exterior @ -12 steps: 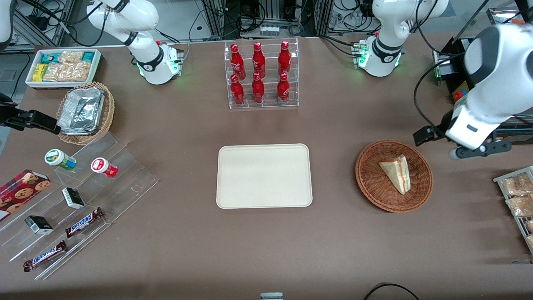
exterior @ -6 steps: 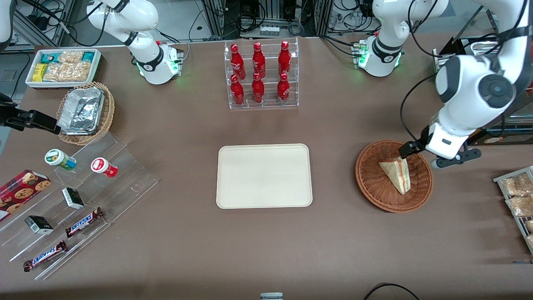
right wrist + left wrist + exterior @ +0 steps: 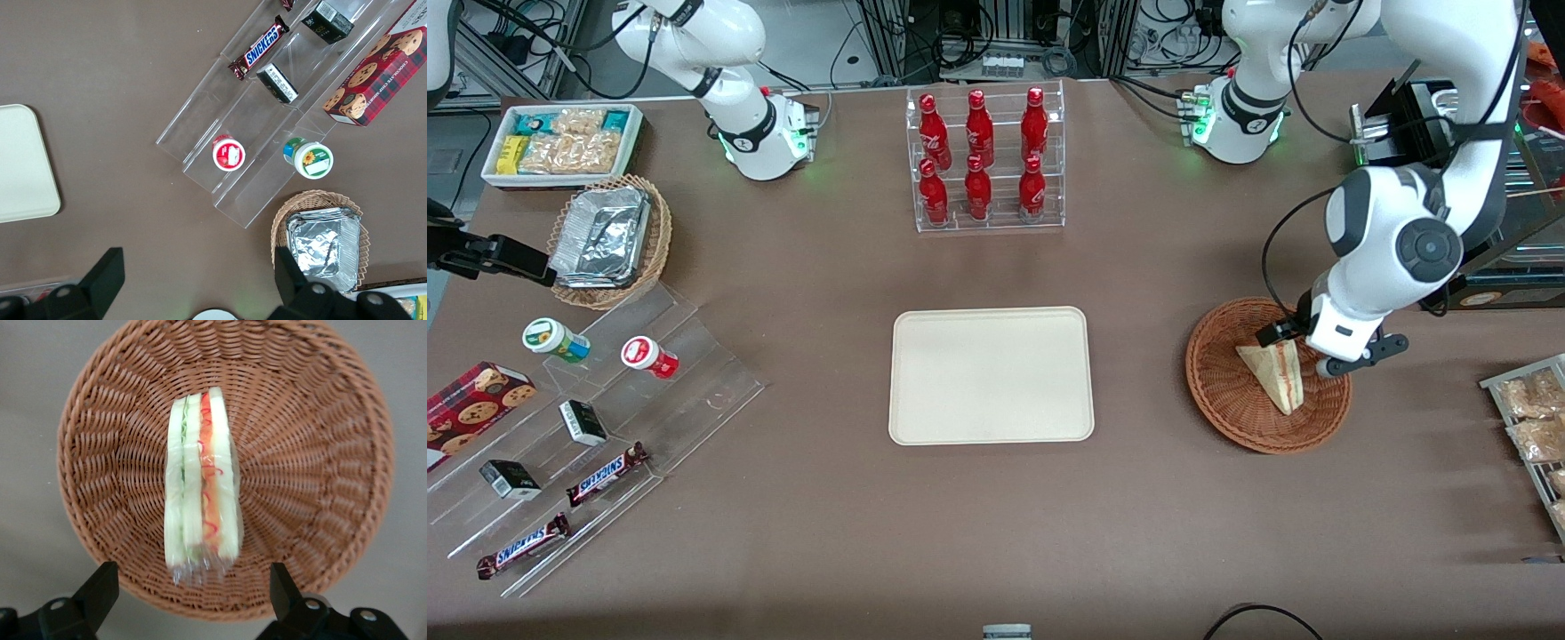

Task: Place sandwich from basket to tray
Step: 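Lower the left gripper and close it on the wrapped sandwich, then lift the sandwich and carry it with the left gripper over the tray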

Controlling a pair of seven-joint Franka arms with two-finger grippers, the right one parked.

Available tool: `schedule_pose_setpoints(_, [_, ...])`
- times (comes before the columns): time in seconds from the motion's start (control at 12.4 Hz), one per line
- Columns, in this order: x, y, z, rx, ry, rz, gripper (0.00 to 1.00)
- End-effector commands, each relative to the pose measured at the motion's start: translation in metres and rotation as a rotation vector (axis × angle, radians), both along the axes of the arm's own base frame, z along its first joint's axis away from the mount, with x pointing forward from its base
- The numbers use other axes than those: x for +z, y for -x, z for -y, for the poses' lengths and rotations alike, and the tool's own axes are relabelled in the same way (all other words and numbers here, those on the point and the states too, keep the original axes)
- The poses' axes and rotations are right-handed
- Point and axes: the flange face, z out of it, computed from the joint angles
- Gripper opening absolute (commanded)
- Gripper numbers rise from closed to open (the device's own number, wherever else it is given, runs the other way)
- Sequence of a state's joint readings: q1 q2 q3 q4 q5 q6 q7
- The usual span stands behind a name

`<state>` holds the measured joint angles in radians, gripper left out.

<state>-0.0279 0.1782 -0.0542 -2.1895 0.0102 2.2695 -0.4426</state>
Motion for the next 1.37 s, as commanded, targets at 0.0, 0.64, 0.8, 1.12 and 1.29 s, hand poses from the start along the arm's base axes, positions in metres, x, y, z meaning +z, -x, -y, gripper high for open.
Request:
schedule_pose_setpoints(0.0, [-0.022,-0.006,-0.008,0.029,-0.009,0.007,1.00])
schedule_pose_setpoints(0.64, [-0.049,-0.006,-0.018,0.108,-0.016,-0.014,0.00])
schedule_pose_setpoints(0.8, [-0.045,-0.009,-0.016,0.104,-0.015,-0.008,0.00])
schedule_pose_setpoints(1.12, [-0.018,-0.035,-0.008,0.073,-0.021,-0.038,0.00])
schedule_pose_setpoints(1.29, [0.002,-0.046,0.008,-0.005,-0.043,-0.040,0.00])
